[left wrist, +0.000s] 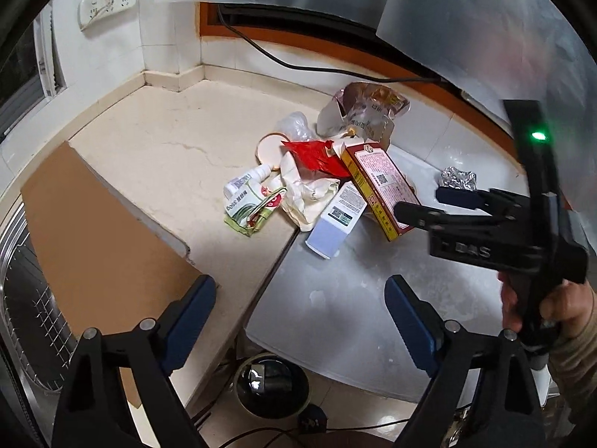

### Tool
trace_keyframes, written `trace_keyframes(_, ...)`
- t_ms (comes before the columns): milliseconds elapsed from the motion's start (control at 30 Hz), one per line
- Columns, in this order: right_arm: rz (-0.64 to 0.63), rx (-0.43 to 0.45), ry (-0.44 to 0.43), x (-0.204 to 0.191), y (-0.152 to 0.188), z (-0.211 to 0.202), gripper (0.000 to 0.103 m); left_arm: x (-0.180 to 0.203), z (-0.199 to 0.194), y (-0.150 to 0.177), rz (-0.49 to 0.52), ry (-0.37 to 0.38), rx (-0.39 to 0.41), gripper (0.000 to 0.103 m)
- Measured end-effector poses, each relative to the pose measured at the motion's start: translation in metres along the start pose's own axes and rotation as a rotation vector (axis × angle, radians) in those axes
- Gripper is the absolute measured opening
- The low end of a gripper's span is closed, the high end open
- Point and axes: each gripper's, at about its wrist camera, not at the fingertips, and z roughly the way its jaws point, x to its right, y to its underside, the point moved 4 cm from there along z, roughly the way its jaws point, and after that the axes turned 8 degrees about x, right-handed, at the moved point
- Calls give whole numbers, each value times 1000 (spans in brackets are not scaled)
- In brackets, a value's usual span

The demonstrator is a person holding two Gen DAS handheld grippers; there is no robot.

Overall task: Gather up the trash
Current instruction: 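Grasp the red-and-white box with the right tool while the left tool grasps the white-blue box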

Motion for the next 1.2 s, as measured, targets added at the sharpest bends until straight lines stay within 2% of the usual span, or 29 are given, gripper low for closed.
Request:
trace_keyframes(300, 20, -61, 13, 10, -3, 44, 73, 17, 15, -11, 54, 12, -20, 84)
trace_keyframes(333, 22, -63, 13, 11, -3, 46, 69, 20, 17, -12, 65, 11, -22, 84)
trace_keyframes(367, 24, -70, 9, 13, -2, 49, 59, 21, 19, -14, 71, 11, -24, 84)
trace_keyframes(433, 26, -83, -11, 14, 1, 52, 58, 26, 24, -18, 82, 18, -30, 83)
trace_keyframes(600, 54, -51, -60, 22, 12, 33, 58, 37, 41, -28, 126, 37, -49, 80)
trace_keyframes(767, 165, -15, -87, 46, 28, 5, 58, 52, 70, -35, 177, 84, -108, 68)
trace_keyframes(967, 253, 12, -91, 70, 51, -19, 58, 56, 105, -41, 183, 133, -177, 68)
trace_keyframes(1200, 298, 20, -71, 85, 71, -25, 58, 49, 134, -45, 194, 108, -221, 68)
